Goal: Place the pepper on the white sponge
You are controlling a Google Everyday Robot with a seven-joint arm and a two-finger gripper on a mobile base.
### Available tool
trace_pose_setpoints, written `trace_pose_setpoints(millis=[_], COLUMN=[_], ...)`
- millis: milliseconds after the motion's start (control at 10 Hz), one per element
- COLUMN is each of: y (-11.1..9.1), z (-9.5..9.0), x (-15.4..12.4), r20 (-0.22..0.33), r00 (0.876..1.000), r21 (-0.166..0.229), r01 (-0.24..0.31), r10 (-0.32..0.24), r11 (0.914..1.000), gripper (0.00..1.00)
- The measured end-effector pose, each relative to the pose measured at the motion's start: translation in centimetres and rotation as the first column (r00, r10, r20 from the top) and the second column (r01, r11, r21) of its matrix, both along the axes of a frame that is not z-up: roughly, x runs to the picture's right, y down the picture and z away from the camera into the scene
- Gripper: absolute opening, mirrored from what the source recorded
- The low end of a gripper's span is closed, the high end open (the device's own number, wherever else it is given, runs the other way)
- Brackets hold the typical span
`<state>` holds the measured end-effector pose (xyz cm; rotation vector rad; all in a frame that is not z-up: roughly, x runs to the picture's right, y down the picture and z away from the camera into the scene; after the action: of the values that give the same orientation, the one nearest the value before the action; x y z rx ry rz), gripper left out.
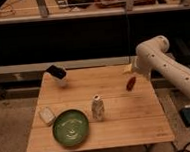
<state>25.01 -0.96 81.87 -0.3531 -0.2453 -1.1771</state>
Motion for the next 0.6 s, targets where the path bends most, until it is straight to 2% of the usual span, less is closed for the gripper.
trace_pose_setpoints(millis=[200, 300, 400, 600], y=[-1.8, -2.8, -3.1, -2.5], z=[2.5, 4.0, 5.0, 7.2], x=[1.0, 1.4, 1.4, 0.9], r20=[-0.038, -0.047, -0.042, -0.006], r00=[0.999, 0.999, 0.999, 0.997], r21=[0.006, 0.018, 0.018, -0.006], r01=[0.017, 0.007, -0.010, -0.074], r10=[-0.016, -0.006, 0.011, 0.074], r11=[0.9998, 0.9998, 0.9998, 0.9972], gripper=[0.80, 0.80, 0.80, 0.80])
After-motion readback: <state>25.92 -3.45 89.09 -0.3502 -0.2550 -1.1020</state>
